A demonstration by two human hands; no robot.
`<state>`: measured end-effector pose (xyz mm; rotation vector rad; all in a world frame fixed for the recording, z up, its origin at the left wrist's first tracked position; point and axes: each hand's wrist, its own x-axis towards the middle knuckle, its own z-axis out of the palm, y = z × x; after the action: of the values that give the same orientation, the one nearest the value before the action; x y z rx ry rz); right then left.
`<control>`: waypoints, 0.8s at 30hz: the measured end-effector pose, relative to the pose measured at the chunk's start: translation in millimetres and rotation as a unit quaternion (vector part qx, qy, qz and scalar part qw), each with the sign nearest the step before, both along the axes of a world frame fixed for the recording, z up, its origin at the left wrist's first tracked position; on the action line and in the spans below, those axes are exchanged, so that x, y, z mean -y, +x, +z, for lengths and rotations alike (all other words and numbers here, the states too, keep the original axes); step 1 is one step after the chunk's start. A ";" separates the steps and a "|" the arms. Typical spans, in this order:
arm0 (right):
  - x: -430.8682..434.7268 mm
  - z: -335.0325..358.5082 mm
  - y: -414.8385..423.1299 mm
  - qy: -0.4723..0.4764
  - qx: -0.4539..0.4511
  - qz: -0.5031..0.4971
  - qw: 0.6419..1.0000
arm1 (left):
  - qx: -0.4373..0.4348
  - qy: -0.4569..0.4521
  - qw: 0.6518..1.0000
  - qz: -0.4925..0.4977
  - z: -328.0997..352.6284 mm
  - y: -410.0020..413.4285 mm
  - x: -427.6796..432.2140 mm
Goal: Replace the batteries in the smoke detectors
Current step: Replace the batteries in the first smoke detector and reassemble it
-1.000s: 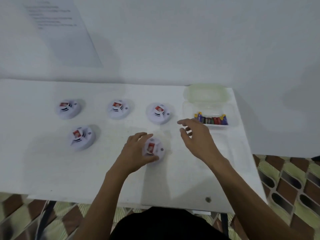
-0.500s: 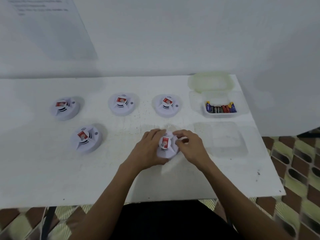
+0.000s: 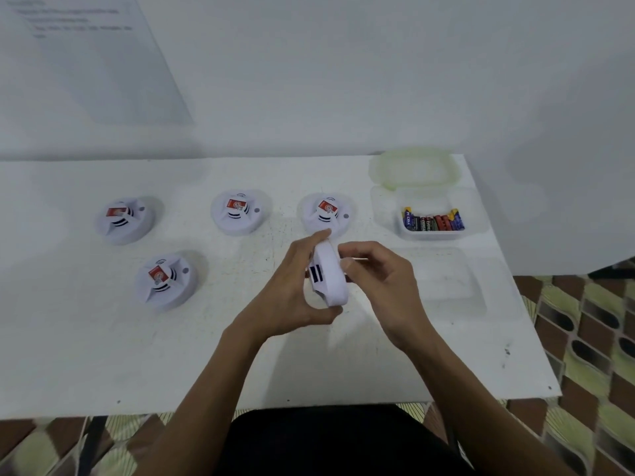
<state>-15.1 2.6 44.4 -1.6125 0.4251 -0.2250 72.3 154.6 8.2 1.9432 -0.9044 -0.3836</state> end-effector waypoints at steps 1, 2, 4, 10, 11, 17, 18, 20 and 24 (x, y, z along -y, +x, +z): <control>1.3 1.4 -0.6 -0.004 0.003 0.004 1.000 | -0.017 -0.013 1.000 0.006 3.6 -0.9 0.0; 2.4 2.0 -1.2 -0.019 -0.002 0.010 1.000 | -0.032 -0.028 0.999 0.010 8.1 -1.8 -0.9; 3.4 1.9 -2.3 -0.083 -0.025 0.027 0.996 | -0.059 -0.061 0.996 0.010 16.2 -3.4 -2.1; 2.1 9.9 -4.5 -0.085 -0.034 0.028 0.995 | -0.060 -0.096 0.993 0.013 25.9 -4.2 -0.6; 2.7 10.6 -4.6 -0.094 -0.030 0.019 0.995 | -0.057 -0.097 0.994 0.016 27.5 -3.6 0.1; 6.5 11.0 -3.4 -0.167 -0.021 0.019 0.985 | -0.029 -0.066 0.997 0.028 28.8 2.1 6.6; 7.0 11.2 -2.6 -0.178 -0.024 0.023 0.983 | -0.028 -0.060 0.997 0.026 28.7 3.4 8.1; 6.5 12.4 -0.8 -0.191 -0.031 0.029 0.981 | -0.032 -0.059 0.997 0.026 29.5 5.1 10.6; 4.4 14.6 3.0 -0.203 -0.037 0.021 0.978 | -0.036 -0.059 0.997 0.026 29.5 7.5 12.5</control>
<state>-12.2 -1.8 58.9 -2.0337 0.4187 -0.2309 79.8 142.0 37.7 1.8306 -0.8095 -0.3598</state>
